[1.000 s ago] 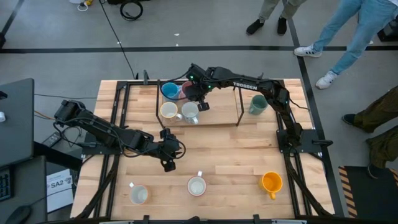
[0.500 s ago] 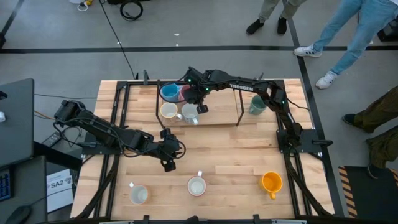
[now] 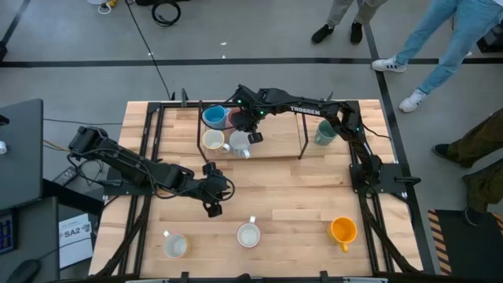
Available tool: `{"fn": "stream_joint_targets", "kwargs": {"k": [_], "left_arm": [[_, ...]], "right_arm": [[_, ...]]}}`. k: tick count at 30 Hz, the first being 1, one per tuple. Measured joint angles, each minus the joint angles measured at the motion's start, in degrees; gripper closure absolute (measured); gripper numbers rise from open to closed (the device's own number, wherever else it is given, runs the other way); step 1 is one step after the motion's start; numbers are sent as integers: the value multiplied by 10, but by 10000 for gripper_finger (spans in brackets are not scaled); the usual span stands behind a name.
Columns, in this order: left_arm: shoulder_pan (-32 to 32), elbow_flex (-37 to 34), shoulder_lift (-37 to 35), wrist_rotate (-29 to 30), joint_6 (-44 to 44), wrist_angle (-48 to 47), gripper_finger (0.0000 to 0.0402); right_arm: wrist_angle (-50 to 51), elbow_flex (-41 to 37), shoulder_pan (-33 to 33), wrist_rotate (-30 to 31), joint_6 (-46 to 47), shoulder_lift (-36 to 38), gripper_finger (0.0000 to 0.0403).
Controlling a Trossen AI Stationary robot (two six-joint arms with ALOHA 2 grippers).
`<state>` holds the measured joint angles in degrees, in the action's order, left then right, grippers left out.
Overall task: Place coffee mugs
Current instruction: Put the pink mug on the shelf
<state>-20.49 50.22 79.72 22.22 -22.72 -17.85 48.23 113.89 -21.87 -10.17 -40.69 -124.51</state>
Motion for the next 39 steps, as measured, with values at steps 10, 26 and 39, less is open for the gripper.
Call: {"fn": "stream_joint_targets", "kwargs": {"k": [10,26,39], "left_arm": [[0,0,0,0,0,0,306],[0,0,0,0,0,0,306],[0,0,0,0,0,0,306]], "right_arm": [[-2,0,0,0,0,0,331],[-7,0,0,40,0,0,254],[-14,0,2,67,0,0,256]]}}
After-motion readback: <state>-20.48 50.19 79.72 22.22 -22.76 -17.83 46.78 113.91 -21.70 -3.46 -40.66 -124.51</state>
